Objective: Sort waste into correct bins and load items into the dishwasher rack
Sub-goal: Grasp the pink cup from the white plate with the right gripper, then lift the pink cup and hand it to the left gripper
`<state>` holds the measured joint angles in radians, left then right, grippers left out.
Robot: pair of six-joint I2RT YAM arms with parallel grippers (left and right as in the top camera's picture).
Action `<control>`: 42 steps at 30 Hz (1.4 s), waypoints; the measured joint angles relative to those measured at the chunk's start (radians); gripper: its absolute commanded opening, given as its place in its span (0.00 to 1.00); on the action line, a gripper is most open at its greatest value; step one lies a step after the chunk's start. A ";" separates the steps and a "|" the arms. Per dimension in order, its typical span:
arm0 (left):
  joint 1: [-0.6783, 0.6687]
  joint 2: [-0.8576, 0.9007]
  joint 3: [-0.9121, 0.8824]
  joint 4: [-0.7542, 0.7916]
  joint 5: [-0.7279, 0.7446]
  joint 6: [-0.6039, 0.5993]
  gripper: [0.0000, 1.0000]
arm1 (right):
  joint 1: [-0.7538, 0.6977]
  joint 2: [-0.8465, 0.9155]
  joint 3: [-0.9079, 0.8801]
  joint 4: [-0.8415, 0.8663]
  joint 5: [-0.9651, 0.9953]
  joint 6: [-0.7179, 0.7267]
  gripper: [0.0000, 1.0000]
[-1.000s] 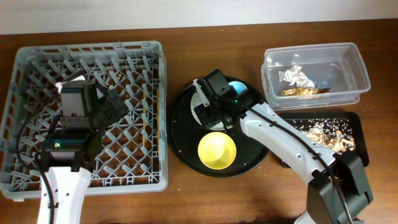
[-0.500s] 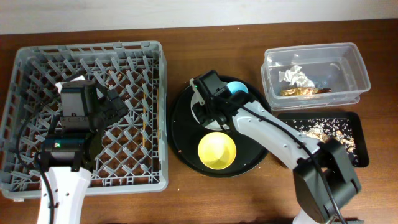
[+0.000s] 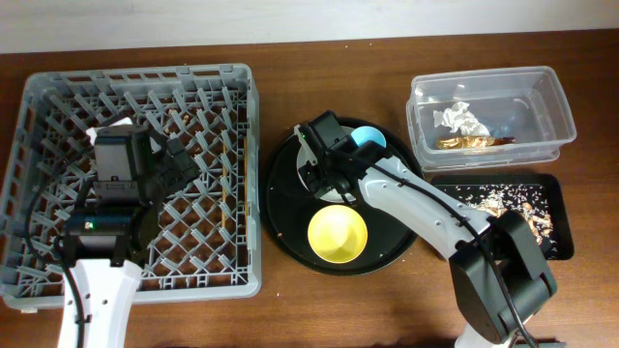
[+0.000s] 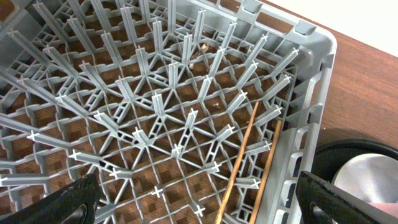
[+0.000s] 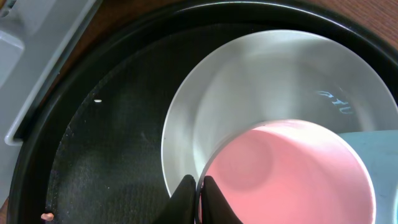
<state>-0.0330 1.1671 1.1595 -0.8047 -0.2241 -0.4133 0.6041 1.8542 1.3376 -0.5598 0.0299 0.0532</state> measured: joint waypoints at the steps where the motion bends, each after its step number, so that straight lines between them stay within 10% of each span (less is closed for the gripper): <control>1: 0.000 0.000 0.000 0.000 0.000 0.000 0.99 | 0.000 0.000 0.000 0.000 0.000 0.001 0.08; 16: 0.000 0.000 0.000 0.000 0.000 0.000 0.99 | 0.000 -0.242 0.141 -0.225 -0.057 0.000 0.04; 24: 0.000 0.000 0.000 0.022 0.039 0.000 0.94 | -0.310 -0.457 0.166 -0.366 -0.664 -0.045 0.04; 34: 0.002 -0.008 0.000 0.489 1.546 0.230 0.99 | -0.658 -0.457 0.164 -0.552 -1.462 -0.412 0.04; 42: 0.002 -0.009 0.000 0.495 1.693 0.230 0.99 | -0.498 -0.457 0.164 -0.502 -1.544 -0.450 0.04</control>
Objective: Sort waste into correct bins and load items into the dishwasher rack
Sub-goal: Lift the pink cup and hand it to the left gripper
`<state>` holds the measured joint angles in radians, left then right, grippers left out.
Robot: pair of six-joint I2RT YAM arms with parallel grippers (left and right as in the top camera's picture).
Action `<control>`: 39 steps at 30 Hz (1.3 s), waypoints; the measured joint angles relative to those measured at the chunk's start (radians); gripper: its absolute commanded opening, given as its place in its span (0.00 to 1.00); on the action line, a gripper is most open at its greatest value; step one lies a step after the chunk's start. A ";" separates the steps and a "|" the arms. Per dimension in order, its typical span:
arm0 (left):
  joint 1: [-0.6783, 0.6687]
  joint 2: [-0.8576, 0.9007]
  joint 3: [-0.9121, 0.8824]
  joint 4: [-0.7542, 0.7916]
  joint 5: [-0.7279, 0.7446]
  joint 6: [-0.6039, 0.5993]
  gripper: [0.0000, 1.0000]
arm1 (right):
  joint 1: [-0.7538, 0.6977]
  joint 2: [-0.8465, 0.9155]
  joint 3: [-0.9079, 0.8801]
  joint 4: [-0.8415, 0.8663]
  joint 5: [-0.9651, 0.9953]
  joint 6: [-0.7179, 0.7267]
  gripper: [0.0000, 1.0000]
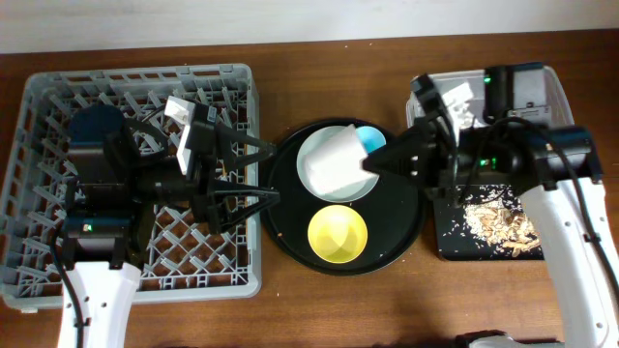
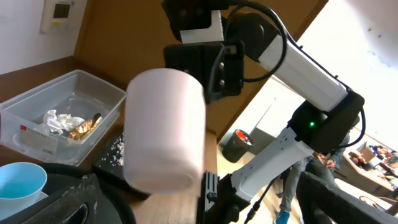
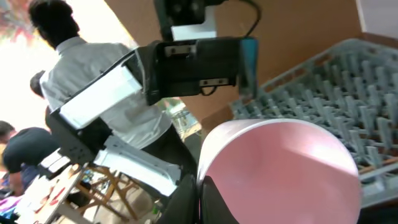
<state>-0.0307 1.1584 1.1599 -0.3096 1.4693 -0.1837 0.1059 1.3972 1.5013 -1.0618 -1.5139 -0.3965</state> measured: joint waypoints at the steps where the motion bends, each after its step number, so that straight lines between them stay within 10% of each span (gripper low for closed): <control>1: 0.000 0.000 0.000 0.000 -0.003 0.000 0.99 | 0.019 0.000 0.000 0.000 -0.001 0.000 0.04; 15: -0.216 0.000 0.000 -0.051 -0.193 0.000 0.84 | 0.097 -0.002 0.002 0.388 -0.033 0.290 0.04; 34: -0.159 0.000 0.000 -0.064 -0.179 -0.003 0.77 | 0.097 -0.002 0.002 0.378 -0.024 0.323 0.04; 39: -0.158 0.000 0.000 -0.064 -0.164 -0.003 0.58 | 0.097 -0.002 0.002 0.375 -0.026 0.323 0.04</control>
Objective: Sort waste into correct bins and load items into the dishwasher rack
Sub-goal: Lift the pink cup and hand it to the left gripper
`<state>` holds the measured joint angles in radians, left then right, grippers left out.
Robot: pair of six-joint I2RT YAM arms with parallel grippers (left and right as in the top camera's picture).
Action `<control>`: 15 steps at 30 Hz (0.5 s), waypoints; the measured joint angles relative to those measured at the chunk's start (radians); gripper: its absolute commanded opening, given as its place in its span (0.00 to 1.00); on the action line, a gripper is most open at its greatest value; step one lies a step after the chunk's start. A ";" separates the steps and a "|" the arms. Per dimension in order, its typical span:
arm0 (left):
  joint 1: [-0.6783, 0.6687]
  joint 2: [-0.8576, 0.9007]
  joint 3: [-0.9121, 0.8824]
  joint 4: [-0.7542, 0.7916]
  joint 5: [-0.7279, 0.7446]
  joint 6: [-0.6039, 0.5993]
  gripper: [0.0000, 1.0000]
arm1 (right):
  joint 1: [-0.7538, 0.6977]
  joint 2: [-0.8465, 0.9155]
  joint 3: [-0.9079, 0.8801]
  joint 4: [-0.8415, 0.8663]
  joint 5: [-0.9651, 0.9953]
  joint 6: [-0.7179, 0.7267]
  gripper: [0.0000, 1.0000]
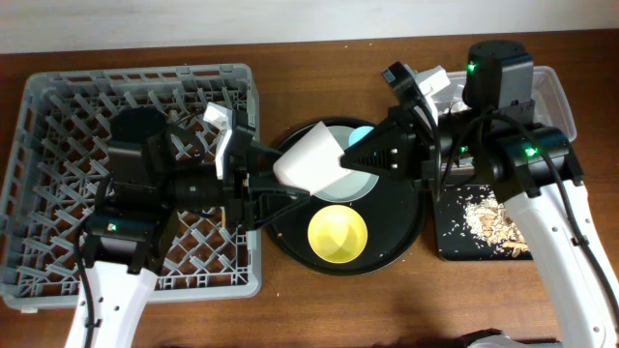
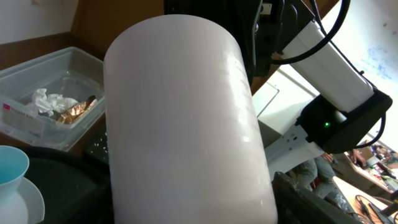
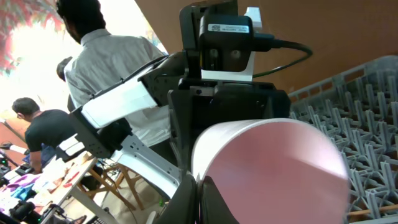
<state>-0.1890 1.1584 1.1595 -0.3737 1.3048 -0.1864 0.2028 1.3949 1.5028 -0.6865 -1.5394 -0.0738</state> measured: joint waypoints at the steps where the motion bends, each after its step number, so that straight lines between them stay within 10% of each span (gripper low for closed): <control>1: 0.001 0.000 0.000 0.000 -0.005 -0.003 0.50 | 0.000 0.000 0.000 -0.002 -0.007 0.000 0.04; 12: 0.005 0.000 0.000 0.019 0.015 -0.008 0.35 | 0.000 -0.003 0.000 0.003 0.003 0.004 0.38; 15: 0.005 0.000 0.000 0.020 0.015 -0.008 0.34 | -0.026 -0.003 0.000 0.036 0.004 0.006 0.34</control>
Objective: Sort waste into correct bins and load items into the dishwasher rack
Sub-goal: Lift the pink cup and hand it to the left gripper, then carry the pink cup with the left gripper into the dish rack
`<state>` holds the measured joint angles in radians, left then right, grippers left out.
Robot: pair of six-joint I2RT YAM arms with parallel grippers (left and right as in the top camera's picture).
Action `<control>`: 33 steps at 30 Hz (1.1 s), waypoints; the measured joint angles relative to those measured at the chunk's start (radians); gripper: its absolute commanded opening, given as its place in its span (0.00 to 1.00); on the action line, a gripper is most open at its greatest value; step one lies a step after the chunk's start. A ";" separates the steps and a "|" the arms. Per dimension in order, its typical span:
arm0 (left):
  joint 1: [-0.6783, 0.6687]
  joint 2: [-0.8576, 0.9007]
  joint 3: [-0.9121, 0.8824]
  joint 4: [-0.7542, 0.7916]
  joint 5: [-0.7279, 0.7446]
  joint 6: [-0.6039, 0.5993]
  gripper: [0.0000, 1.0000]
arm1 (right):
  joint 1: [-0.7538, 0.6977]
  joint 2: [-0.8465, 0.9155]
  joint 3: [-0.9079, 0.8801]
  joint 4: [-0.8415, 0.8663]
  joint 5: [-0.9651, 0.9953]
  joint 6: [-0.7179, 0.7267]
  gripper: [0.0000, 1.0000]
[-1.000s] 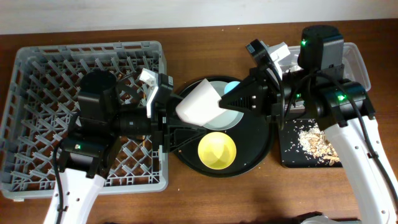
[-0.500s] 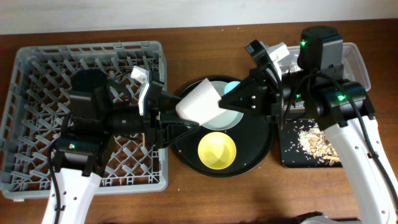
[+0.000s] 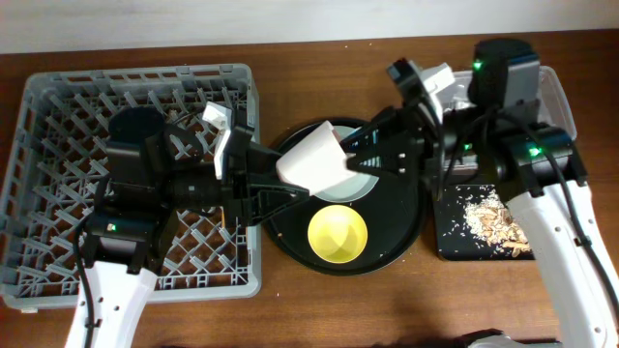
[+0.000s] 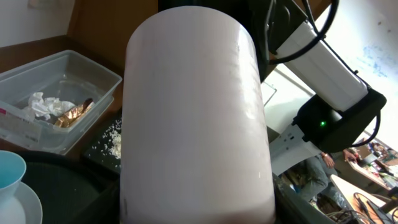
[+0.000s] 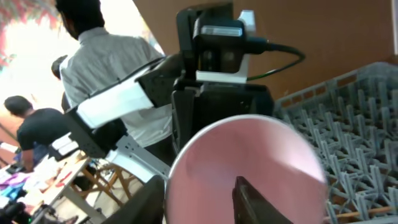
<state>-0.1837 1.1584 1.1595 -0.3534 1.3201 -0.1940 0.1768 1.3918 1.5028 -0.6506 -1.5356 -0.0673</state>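
Observation:
A pale pink cup (image 3: pixel 311 166) hangs on its side above the black round tray (image 3: pixel 290 232), between the two arms. My left gripper (image 3: pixel 295 175) is shut on the cup's body; in the left wrist view the cup (image 4: pixel 196 118) fills the space between the dark fingers of the left gripper (image 4: pixel 196 211). My right gripper (image 3: pixel 360 159) is open at the cup's mouth. In the right wrist view the pink inside of the cup (image 5: pixel 261 162) faces the camera, and the right gripper (image 5: pixel 199 193) has one finger outside the rim and one inside.
The grey dishwasher rack (image 3: pixel 58 87) stands at the left. On the black tray sit a yellow bowl (image 3: pixel 338 233), a silver dish (image 3: pixel 360 189) and a blue cup (image 3: pixel 366 135). A clear bin with wrappers (image 3: pixel 551 92) and a black tray of crumbs (image 3: pixel 484 222) are at the right.
My right gripper's fingers, which were pinched on the cup's rim, now stand apart around it. The left gripper stays closed on the cup, which has hardly moved.
First my right gripper pinched the rim of the pink cup in the silver dish while the left hovered over the rack. Then the right held the cup in the air facing the open left gripper. Later the left closed around it, and now the right has opened.

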 measured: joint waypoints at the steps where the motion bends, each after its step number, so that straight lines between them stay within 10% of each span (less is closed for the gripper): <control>1: 0.000 0.000 0.000 -0.001 -0.001 0.000 0.34 | -0.021 0.000 0.000 0.002 -0.001 0.000 0.25; 4: 0.000 0.000 0.000 -0.001 0.004 0.000 0.33 | -0.087 0.000 0.000 0.000 0.014 -0.001 0.04; 22: 0.000 0.000 -0.002 0.044 -0.031 0.000 0.33 | 0.014 -0.002 -0.119 -0.117 0.198 0.003 0.04; 29: 0.016 0.000 -0.002 0.048 -0.079 -0.051 0.14 | -0.072 -0.002 -0.127 -0.164 0.206 0.004 0.06; 33: 0.187 -0.001 0.000 -0.059 -0.183 -0.092 0.00 | -0.249 -0.002 -0.134 -0.320 0.363 0.003 0.25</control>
<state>0.0036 1.1576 1.1599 -0.4126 1.1366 -0.2863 -0.0723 1.3903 1.3689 -0.9703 -1.1728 -0.0639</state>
